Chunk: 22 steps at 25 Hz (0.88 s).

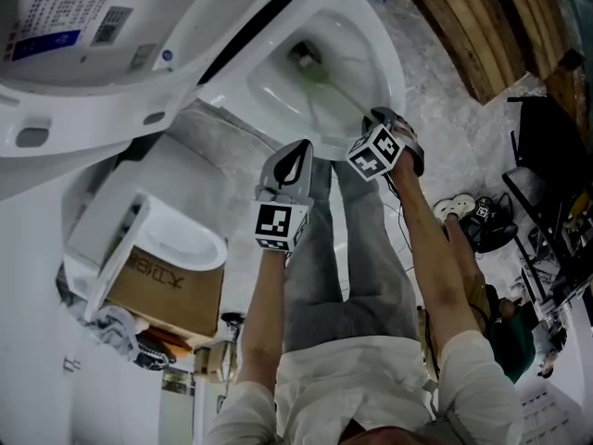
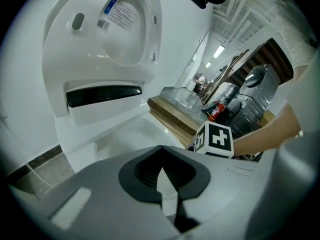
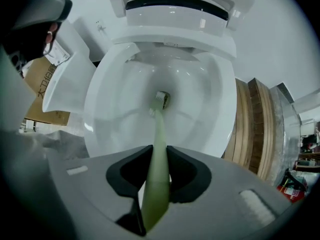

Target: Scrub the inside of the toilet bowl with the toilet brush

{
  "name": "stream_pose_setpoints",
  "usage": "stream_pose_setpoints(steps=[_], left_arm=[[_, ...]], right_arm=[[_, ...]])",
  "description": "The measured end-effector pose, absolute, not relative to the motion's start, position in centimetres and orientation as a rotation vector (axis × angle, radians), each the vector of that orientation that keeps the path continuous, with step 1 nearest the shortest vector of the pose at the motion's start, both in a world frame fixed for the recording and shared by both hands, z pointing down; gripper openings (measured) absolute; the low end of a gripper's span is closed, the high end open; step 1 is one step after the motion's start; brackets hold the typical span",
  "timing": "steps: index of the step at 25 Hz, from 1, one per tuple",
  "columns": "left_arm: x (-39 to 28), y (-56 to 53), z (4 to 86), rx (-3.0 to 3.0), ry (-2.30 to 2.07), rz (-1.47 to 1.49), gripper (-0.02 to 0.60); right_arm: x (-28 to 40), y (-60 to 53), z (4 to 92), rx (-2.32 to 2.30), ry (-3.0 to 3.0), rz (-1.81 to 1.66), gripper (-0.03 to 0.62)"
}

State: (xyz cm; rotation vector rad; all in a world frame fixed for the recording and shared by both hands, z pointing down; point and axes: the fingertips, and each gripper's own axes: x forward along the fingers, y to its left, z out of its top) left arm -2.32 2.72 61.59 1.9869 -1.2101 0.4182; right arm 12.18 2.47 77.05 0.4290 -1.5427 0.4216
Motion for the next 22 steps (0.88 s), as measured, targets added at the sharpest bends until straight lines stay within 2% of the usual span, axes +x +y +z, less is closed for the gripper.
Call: stream_pose_setpoints(steps=[13,22], left_arm=[[-2.7,3.1,62.0,1.968,-1.21,0.464,0.02],[-2.2,3.4,60.6,1.977,-1.241,0.418,0.018]], right_arm=[[9.9,-1.3,80.3,0.419,-1.548,0.394,0.091],[12.7,1.8,78.4,0.428,-1.537,0.439,0.091]])
